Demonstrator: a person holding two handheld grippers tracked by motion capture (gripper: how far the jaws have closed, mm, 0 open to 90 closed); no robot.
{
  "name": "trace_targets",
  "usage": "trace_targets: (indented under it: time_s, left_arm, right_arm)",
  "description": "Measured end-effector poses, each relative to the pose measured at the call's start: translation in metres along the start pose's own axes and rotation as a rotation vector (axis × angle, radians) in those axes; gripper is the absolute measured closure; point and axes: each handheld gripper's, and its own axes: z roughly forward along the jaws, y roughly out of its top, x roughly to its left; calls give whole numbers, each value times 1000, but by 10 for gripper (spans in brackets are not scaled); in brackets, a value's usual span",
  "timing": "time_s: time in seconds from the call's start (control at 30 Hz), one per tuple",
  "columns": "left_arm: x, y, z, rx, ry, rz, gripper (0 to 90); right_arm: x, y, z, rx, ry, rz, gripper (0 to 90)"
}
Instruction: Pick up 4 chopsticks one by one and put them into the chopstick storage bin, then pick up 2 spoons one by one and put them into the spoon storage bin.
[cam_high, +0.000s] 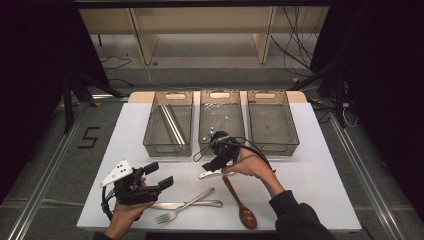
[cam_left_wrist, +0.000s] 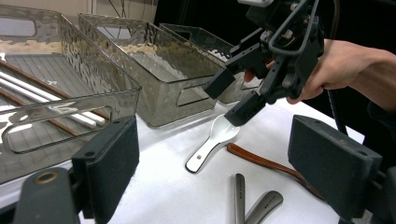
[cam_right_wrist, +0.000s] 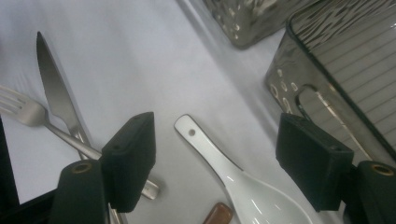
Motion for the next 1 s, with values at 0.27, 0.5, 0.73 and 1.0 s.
trace_targets:
  time_s: [0.27,0.5,0.73,1.0]
  left_arm:
    - [-1,0,4,6,-6,-5,161]
    - [0,0,3,5,-8,-8,161]
    - [-1,0,2,2,-6,-7,161]
    - [-1,0,3,6,-6,-4,161]
  right_arm:
    - [5,0,11,55,5,-30,276]
    - [6,-2,20,88,5,-43,267]
    - [5,-4,23,102,-9,-45,269]
    - [2,-5,27,122,-18,-68,305]
